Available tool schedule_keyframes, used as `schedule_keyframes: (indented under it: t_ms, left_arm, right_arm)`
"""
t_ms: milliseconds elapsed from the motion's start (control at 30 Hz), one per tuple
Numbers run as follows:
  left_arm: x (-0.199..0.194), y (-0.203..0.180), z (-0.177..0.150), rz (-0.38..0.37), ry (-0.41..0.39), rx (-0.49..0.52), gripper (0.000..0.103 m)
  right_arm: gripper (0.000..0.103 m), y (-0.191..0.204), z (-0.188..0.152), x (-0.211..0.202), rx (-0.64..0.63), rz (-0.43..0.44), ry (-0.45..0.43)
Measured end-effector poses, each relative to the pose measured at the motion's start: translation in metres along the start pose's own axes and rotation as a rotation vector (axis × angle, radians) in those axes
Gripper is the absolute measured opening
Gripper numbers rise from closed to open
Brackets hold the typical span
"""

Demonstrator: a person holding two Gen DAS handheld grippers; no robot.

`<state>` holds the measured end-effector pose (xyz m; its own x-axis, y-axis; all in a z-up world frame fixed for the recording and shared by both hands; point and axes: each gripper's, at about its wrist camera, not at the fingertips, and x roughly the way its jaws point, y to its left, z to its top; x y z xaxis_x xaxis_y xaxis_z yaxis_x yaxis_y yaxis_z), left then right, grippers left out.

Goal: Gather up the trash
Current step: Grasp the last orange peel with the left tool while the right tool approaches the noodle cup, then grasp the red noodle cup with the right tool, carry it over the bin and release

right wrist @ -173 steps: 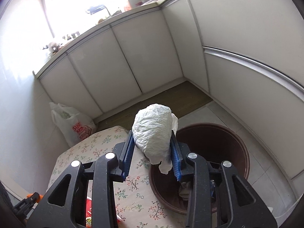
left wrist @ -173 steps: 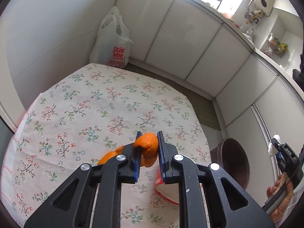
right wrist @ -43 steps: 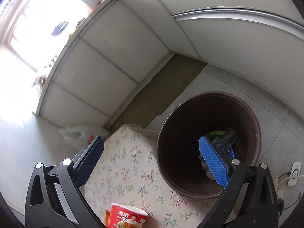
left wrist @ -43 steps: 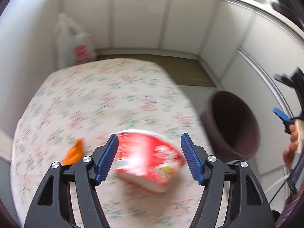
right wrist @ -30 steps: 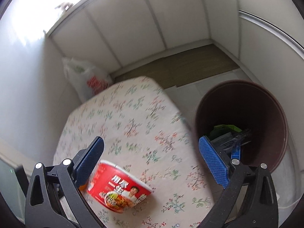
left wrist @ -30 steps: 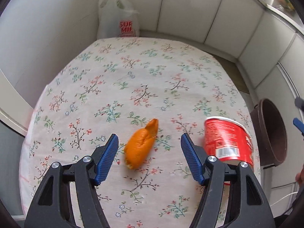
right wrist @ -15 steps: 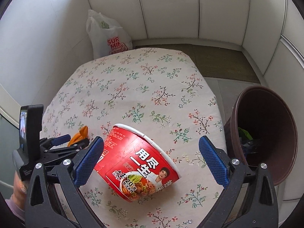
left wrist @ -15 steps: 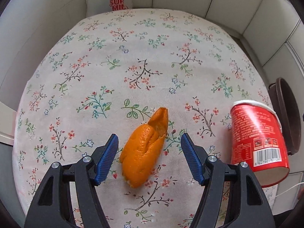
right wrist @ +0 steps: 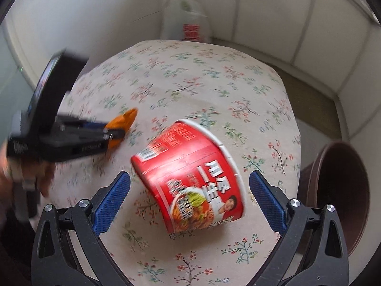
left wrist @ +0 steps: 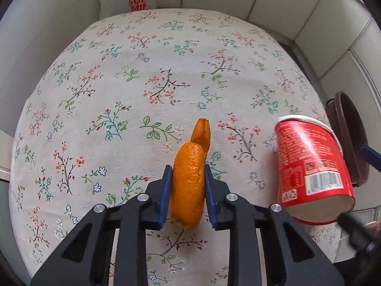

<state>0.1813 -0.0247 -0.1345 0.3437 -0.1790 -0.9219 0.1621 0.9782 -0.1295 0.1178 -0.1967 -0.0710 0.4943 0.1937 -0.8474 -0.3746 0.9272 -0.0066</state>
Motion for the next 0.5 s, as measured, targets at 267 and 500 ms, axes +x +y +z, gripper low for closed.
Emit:
schedule_keyframes:
  t_ms: [267,500]
  left_arm:
    - [-0.035,-0.003,0.004,-0.068,-0.083,-0.007,0.024]
    - [-0.045,0.008,0.002,-0.087,-0.090,-0.031,0.024]
  right_arm:
    - [0.096,0.022,-0.015,0.000,-0.182,0.000,-0.028]
    - [0.096,-0.021,-0.004,0.011,-0.043,0.181,-0.009]
